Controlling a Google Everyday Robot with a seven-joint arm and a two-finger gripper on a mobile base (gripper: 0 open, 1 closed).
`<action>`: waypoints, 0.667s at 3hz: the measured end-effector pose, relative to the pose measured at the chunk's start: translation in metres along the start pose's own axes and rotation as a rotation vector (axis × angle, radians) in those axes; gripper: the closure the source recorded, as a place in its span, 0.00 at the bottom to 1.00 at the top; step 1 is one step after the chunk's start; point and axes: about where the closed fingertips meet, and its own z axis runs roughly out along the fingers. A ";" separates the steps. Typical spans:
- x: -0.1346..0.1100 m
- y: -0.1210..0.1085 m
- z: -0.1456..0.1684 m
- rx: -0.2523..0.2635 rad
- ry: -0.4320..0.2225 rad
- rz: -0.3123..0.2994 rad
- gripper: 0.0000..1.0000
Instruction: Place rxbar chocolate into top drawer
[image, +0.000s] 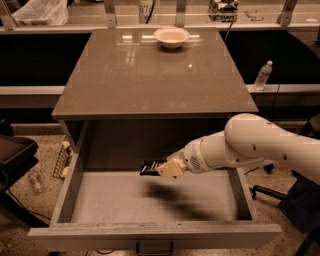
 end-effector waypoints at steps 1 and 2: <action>0.000 0.001 0.000 -0.001 0.001 -0.002 0.20; -0.001 0.002 0.001 -0.003 0.002 -0.005 0.00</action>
Offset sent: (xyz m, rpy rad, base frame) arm -0.0004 0.0010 0.0002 -0.0004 -0.0003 0.0021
